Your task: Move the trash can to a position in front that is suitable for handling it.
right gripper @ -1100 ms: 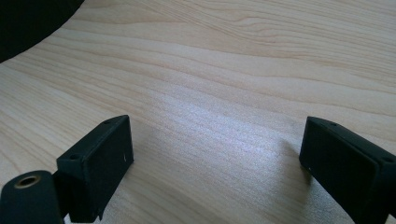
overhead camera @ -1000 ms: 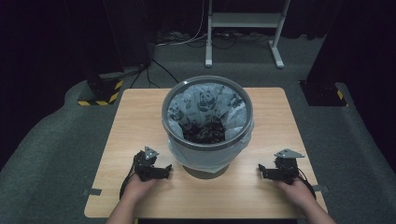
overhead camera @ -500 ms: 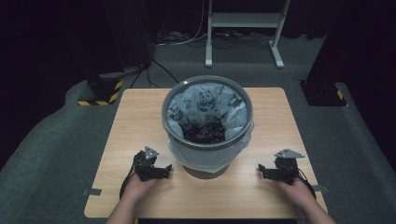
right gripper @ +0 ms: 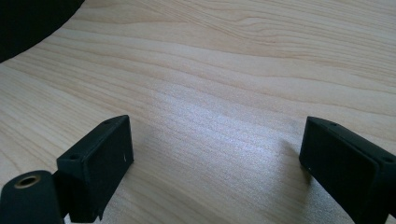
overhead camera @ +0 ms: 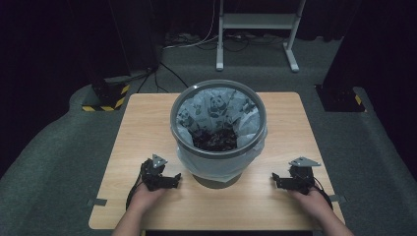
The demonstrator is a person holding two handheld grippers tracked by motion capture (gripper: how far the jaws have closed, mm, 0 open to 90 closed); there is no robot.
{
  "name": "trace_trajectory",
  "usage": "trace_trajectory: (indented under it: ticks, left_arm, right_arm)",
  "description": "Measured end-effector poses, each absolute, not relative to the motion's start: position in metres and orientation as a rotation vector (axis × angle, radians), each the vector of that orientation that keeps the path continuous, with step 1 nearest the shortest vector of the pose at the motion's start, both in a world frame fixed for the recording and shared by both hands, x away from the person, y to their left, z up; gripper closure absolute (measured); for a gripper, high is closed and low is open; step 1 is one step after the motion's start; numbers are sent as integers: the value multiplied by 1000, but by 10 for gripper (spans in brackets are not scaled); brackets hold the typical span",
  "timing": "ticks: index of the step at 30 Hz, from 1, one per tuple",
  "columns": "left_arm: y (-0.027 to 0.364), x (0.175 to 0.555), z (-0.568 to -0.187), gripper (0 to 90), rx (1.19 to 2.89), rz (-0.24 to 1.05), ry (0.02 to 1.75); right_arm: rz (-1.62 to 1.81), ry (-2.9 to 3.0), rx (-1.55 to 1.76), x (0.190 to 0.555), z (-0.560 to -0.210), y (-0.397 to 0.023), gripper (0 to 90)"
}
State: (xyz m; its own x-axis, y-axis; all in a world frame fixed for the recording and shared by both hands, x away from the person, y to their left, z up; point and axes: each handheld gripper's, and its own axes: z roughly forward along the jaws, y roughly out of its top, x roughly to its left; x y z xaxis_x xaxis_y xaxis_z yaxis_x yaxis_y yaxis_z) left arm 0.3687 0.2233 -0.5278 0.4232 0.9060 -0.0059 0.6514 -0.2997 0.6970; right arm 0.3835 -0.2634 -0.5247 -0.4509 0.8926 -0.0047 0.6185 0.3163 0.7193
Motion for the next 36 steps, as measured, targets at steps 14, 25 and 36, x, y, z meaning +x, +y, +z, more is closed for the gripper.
trace_trajectory:
  ticks: [14,25,36]
  left_arm:
    - [223,369,-528,0,2055,525,1311]
    - [217,370,-519,5,2104,608,1265]
    - [225,367,-493,5,1968,664,1253]
  right_arm:
    - [924,2185,1341,384,-525,-263,94]
    - [927,2193,1267,384,-519,-260,126]
    - [1040,2066,1167,379,-484,-250,126]
